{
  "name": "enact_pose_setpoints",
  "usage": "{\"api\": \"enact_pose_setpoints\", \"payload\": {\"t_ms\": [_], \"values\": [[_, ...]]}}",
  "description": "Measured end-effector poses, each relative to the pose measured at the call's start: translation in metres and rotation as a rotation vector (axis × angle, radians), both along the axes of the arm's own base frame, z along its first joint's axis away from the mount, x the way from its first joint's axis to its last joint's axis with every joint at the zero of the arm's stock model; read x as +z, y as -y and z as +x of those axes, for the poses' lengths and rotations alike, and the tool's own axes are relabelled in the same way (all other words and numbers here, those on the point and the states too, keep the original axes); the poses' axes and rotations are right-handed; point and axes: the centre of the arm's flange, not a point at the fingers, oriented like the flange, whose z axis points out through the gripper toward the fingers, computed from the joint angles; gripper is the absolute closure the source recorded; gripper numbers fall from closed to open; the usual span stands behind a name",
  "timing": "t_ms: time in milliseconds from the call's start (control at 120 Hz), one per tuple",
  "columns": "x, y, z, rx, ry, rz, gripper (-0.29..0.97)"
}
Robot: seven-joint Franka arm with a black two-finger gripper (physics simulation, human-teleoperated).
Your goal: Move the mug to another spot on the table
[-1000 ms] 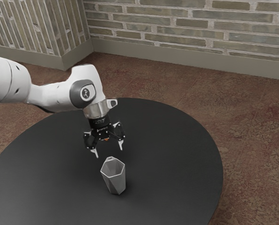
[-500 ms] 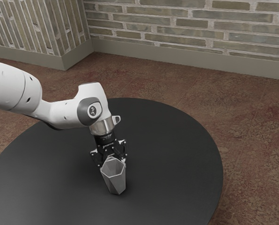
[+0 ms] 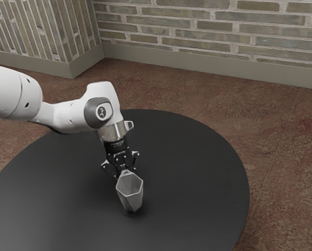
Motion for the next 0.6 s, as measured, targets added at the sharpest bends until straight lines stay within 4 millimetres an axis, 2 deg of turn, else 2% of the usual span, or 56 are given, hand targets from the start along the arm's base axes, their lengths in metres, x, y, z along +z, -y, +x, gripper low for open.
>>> {"api": "enact_pose_setpoints", "payload": {"t_ms": [250,392,600], "values": [[0.032,-0.059,0.022,0.024,-0.115,-0.063,0.72],[0.013,-0.107,0.017,0.045,-0.21,-0.099,0.74],[0.002,-0.141,0.015,0.024,-0.23,-0.105,0.75]]}}
